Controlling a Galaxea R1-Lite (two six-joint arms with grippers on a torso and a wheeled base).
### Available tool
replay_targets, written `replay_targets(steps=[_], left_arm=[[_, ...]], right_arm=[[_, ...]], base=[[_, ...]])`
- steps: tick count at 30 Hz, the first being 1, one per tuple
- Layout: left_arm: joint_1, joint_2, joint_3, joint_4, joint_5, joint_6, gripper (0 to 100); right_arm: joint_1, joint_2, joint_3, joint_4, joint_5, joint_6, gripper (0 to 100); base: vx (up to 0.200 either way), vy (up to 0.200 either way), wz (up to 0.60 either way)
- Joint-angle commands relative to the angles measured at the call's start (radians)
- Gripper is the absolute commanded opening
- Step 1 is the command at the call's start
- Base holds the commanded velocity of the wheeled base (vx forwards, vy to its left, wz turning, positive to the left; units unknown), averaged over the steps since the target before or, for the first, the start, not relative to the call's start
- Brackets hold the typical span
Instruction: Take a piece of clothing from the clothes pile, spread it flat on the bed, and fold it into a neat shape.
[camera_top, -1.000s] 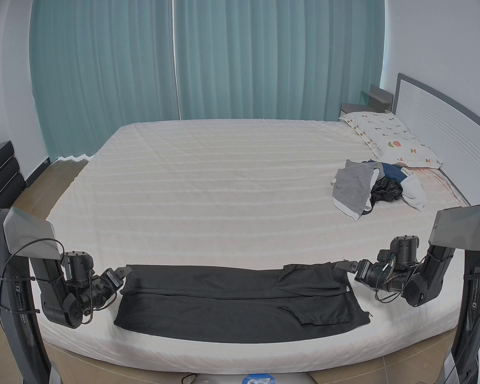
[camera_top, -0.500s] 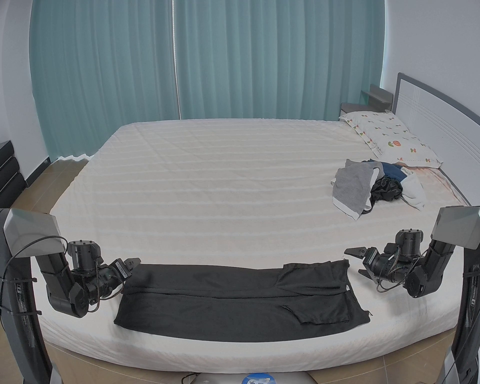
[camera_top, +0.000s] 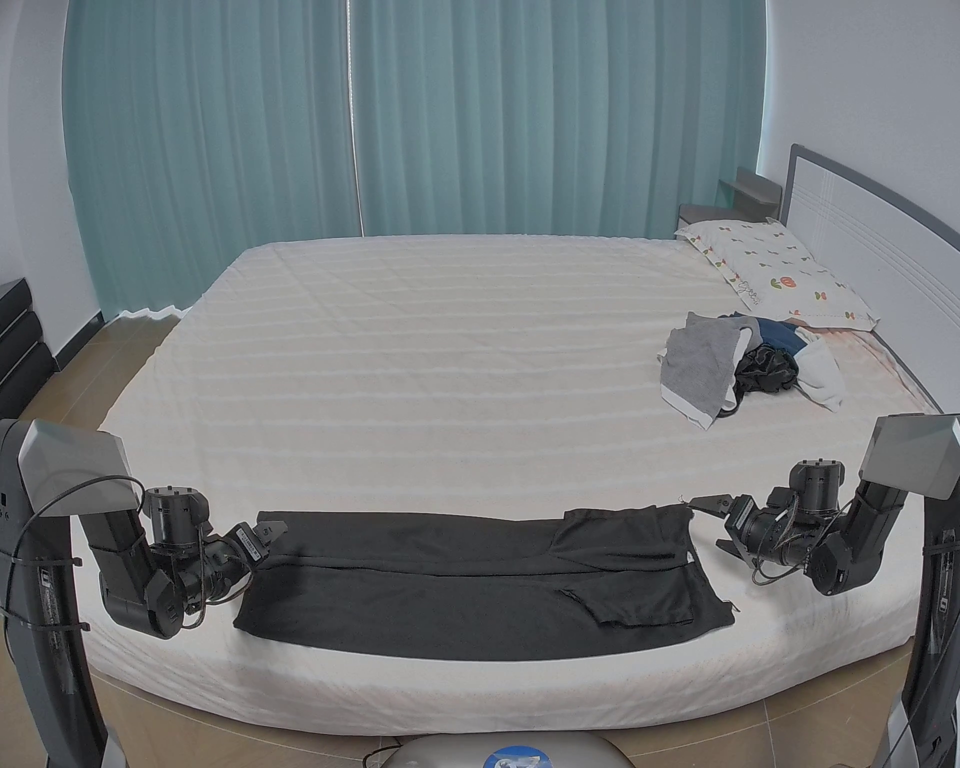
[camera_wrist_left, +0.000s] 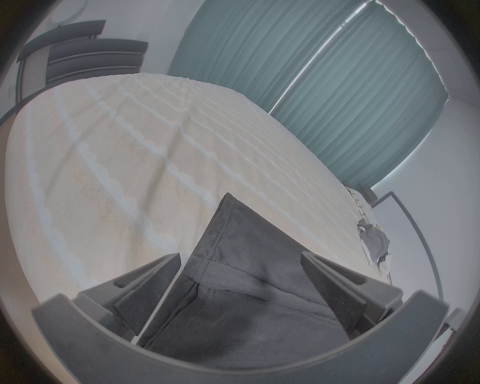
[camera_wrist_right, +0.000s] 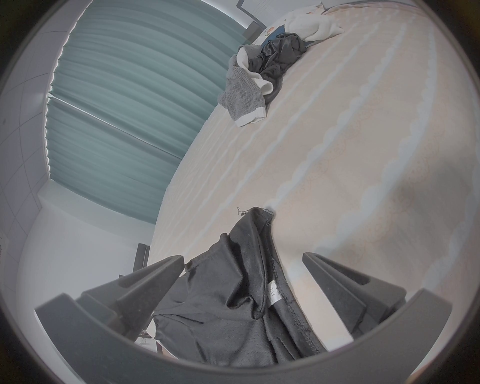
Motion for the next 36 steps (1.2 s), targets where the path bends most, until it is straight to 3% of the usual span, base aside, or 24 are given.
replay_targets(steps=[1,15,23,32,36], left_arm=[[0.001,-0.003,-0.010,0.000,0.001,-0.034,100],[-0.033,-0.006,-0.020,0.000,0.006,-0.060,100],[0.013,-0.117,0.000,0.000,0.024,-0.071,100],[0.082,-0.311,-0.020,0.242,0.041,0.052,100],[0.083,-0.270,-0.093,0.319,-0.047,0.092,100]], right_arm=[[0.000,0.005,0.000,-0.002,0.000,0.000,100],[-0.001,0.005,-0.001,-0.009,0.003,0.000,100],[-0.003,-0.003,-0.001,-0.014,0.005,0.027,100],[0.002,0.002,0.002,-0.015,0.000,0.026,100],[0.003,0.003,0.003,-0.015,0.000,0.024,100]], base=[[0.000,0.000,0.00],[0.000,-0.171,0.00],[0.000,0.000,0.00],[0.000,0.000,0.00],[0.000,0.000,0.00]])
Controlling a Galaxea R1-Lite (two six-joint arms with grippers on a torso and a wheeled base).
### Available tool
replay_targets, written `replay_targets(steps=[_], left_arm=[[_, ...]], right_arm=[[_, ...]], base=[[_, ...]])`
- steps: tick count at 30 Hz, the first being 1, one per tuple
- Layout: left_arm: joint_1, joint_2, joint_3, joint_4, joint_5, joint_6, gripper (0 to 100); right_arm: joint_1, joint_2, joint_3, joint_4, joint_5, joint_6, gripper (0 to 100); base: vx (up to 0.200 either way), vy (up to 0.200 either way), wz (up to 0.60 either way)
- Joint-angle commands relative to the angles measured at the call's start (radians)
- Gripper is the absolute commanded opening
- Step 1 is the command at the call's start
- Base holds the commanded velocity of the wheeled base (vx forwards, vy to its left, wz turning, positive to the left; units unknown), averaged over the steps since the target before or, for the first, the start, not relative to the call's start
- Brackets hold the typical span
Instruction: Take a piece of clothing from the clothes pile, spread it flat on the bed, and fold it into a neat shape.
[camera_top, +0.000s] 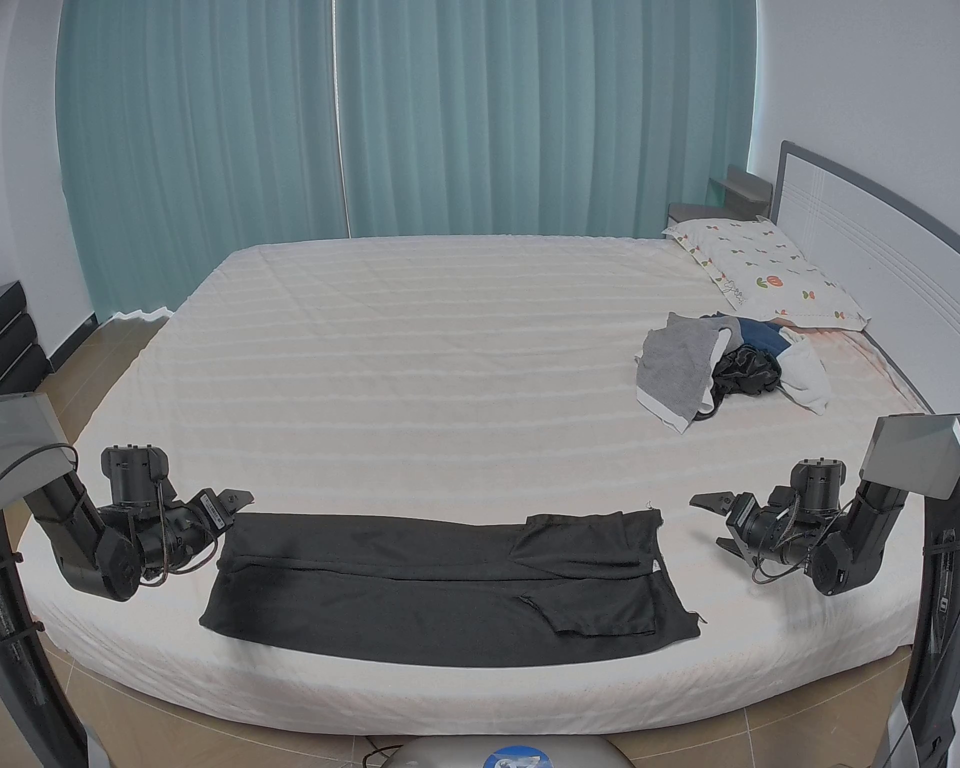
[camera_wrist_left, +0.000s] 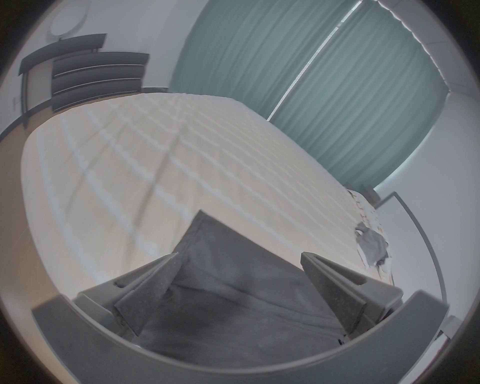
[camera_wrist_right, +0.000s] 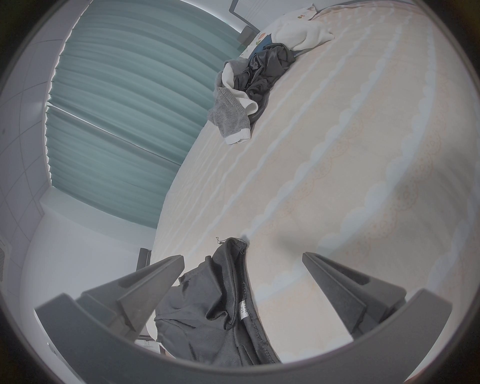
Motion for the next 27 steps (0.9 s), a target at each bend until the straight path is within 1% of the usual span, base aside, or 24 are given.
replay_targets(steps=[1,2,3,4,6,7,8,9,14,15,17,23,27], left_arm=[[0.022,0.012,-0.072,0.035,-0.109,0.069,100],[0.027,0.035,-0.078,0.036,-0.132,0.090,100],[0.027,0.040,-0.078,0.036,-0.137,0.095,100],[0.028,0.100,-0.083,0.036,-0.152,0.161,100],[0.028,0.158,-0.081,0.026,-0.152,0.236,100],[0.028,0.170,-0.075,0.024,-0.152,0.261,100],[0.028,0.170,-0.075,0.024,-0.152,0.261,100],[0.022,0.185,-0.067,0.035,-0.149,0.293,100],[0.019,0.208,-0.072,0.026,-0.128,0.299,100],[0.024,0.212,-0.078,0.023,-0.102,0.300,100],[0.033,0.210,-0.081,0.021,-0.082,0.302,100],[0.054,0.212,-0.081,0.000,-0.080,0.310,100],[0.058,0.231,-0.080,-0.002,-0.088,0.336,100]], right_arm=[[0.002,0.003,0.002,0.000,-0.002,-0.003,100],[0.002,0.005,0.003,0.000,-0.002,-0.006,100],[0.002,0.005,0.003,0.000,-0.002,-0.006,100],[0.002,0.005,0.003,0.000,-0.002,-0.007,100],[0.002,0.005,0.003,-0.002,-0.002,-0.007,100],[0.002,0.005,0.003,0.000,-0.002,-0.007,100],[0.002,0.005,0.003,0.000,-0.002,-0.007,100],[0.002,0.005,0.003,0.000,-0.002,-0.007,100],[0.004,0.005,0.006,-0.002,-0.002,-0.012,100],[0.009,0.006,0.006,0.000,-0.002,-0.012,100],[0.009,0.006,0.006,-0.002,-0.004,-0.012,100],[0.009,0.006,0.006,0.000,-0.002,-0.012,100],[0.009,0.006,0.005,0.000,-0.002,-0.012,100]], base=[[0.000,0.000,0.00],[0.000,0.000,0.00],[0.000,0.000,0.00],[0.000,0.000,0.00],[0.000,0.000,0.00],[0.000,0.000,0.00],[0.000,0.000,0.00],[0.000,0.000,0.00],[0.000,0.000,0.00],[0.000,0.000,0.00],[0.000,0.000,0.00],[0.000,0.000,0.00],[0.000,0.000,0.00]])
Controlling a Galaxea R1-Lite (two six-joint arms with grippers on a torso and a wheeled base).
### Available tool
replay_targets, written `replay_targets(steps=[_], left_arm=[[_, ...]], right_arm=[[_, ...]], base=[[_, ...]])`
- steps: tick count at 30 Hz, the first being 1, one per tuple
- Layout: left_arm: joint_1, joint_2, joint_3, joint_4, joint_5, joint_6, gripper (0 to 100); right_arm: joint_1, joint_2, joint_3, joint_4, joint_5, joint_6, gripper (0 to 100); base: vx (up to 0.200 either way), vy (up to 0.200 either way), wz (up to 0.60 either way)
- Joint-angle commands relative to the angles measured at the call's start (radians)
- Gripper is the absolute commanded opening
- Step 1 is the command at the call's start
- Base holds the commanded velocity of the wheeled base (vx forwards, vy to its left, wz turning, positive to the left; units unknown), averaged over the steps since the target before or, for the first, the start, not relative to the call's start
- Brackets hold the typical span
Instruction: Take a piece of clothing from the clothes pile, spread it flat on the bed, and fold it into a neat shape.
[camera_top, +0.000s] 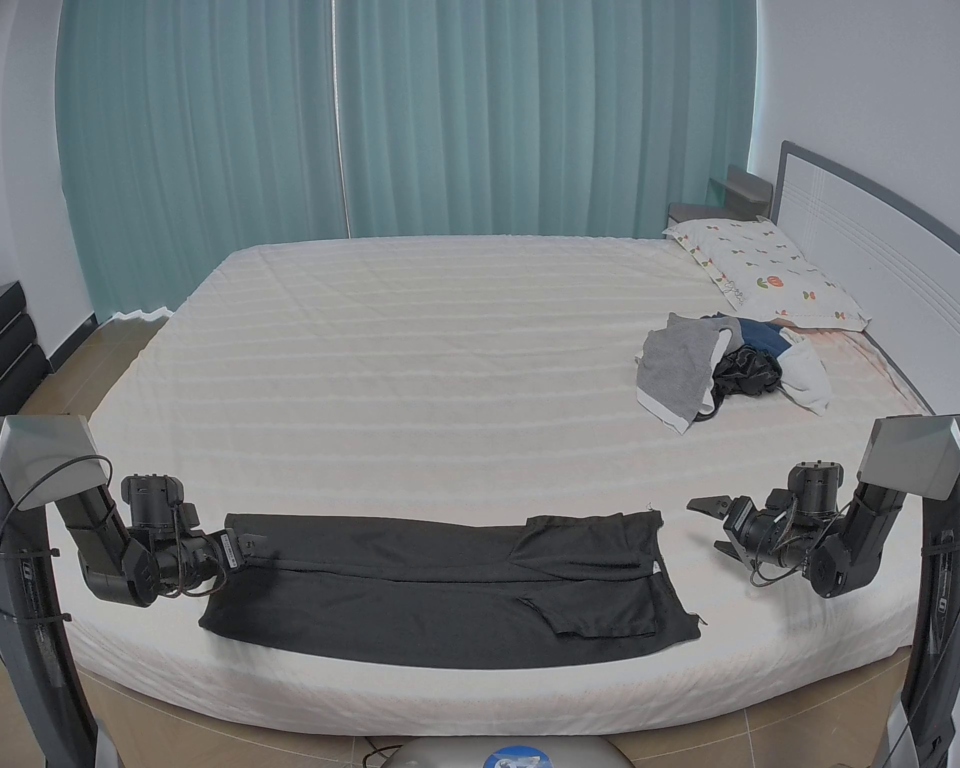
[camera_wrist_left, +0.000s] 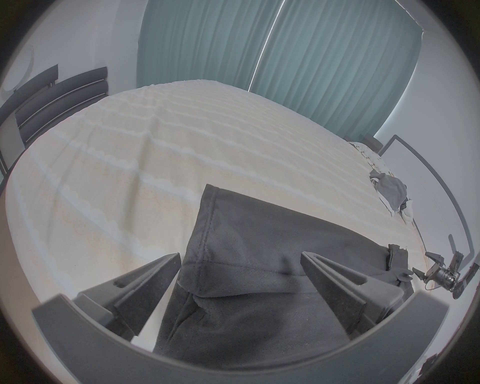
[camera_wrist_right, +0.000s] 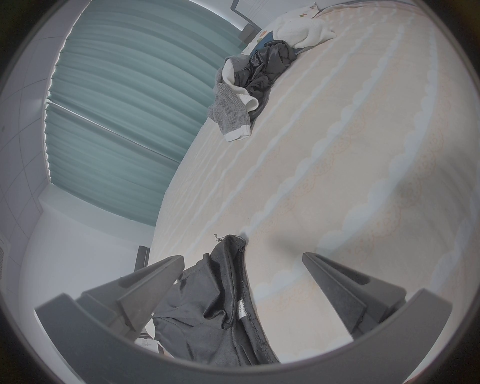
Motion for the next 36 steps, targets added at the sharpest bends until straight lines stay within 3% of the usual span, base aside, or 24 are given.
replay_targets(steps=[1,28,29,36], left_arm=[[0.004,0.027,0.000,-0.001,-0.006,0.004,100],[0.016,0.102,0.000,-0.074,-0.055,0.047,100],[0.016,0.102,-0.002,-0.074,-0.055,0.047,0],[0.018,0.102,0.012,-0.116,-0.053,0.047,0]], right_arm=[[0.000,0.001,-0.002,-0.001,0.001,0.000,100],[0.000,0.003,-0.002,-0.001,0.001,-0.001,100],[0.002,0.003,-0.002,-0.001,0.001,-0.001,100],[0.002,0.003,-0.002,-0.001,-0.001,-0.001,100]], base=[[0.000,0.000,0.00],[0.000,0.000,0.00],[0.000,0.000,0.00],[0.000,0.000,0.00]])
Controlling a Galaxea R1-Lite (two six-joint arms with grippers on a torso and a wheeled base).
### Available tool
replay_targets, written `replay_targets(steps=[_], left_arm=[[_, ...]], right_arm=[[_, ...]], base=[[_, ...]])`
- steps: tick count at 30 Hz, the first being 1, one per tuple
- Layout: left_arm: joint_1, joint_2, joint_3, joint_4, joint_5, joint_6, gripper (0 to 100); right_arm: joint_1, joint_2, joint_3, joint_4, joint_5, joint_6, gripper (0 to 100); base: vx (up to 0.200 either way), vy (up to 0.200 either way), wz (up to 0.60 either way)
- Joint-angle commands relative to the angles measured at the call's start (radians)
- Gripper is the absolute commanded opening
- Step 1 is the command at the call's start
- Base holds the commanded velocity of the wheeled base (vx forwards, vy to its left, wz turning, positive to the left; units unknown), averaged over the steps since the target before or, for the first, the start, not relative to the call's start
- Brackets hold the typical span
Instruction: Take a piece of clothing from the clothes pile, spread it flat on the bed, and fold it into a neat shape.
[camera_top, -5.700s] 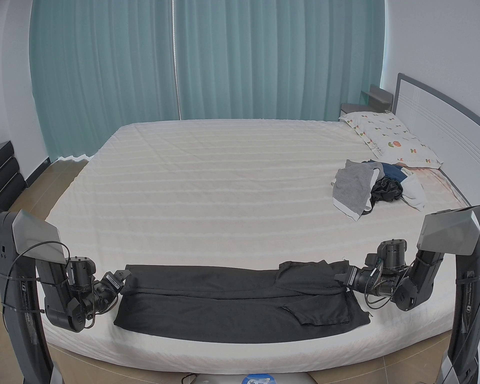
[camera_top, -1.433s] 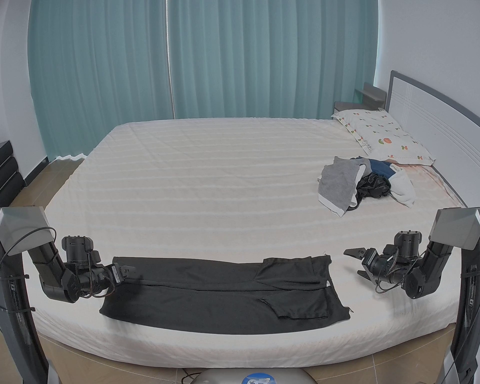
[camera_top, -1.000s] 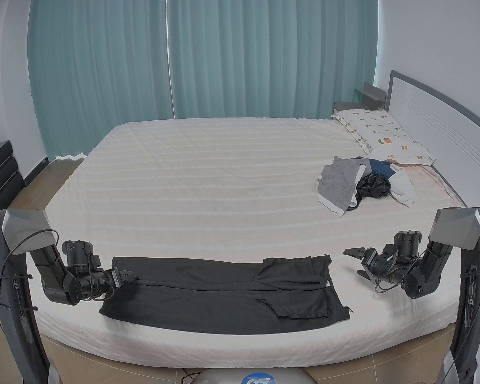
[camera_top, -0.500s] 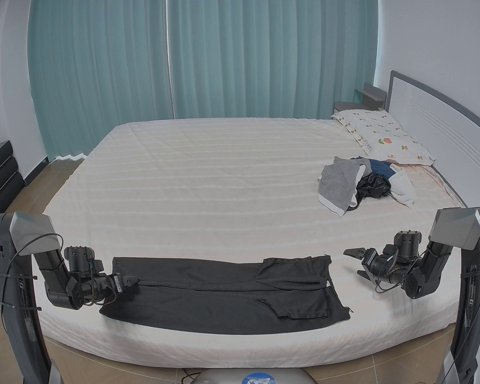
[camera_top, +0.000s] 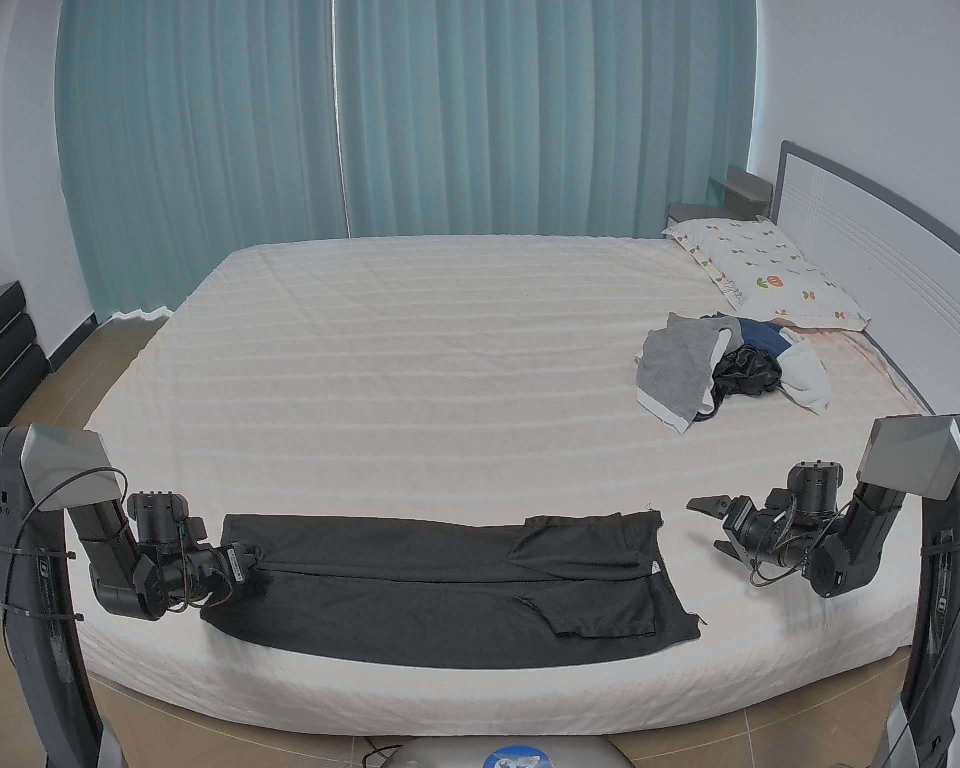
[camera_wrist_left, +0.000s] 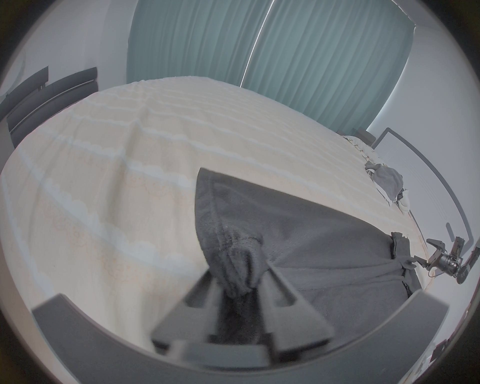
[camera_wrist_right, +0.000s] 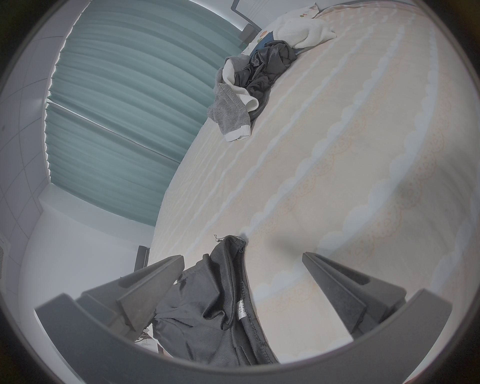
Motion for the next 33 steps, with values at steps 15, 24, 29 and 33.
replay_targets(steps=[15,24,29,33], left_arm=[[0.018,-0.011,0.011,-0.025,0.002,-0.007,0],[0.017,-0.011,0.004,-0.027,0.002,-0.015,0],[0.017,-0.003,-0.003,-0.028,0.002,-0.015,0],[0.018,-0.006,-0.011,-0.030,0.004,-0.023,0]], right_arm=[[0.000,0.005,0.000,0.000,0.000,0.000,100],[0.000,0.005,0.000,0.000,0.001,0.000,100],[0.000,0.003,-0.001,0.000,0.001,0.000,100],[0.000,0.005,-0.001,0.000,0.000,0.000,100]], base=[[0.000,0.000,0.00],[-0.067,0.000,0.00],[-0.120,0.000,0.00],[0.000,0.000,0.00]])
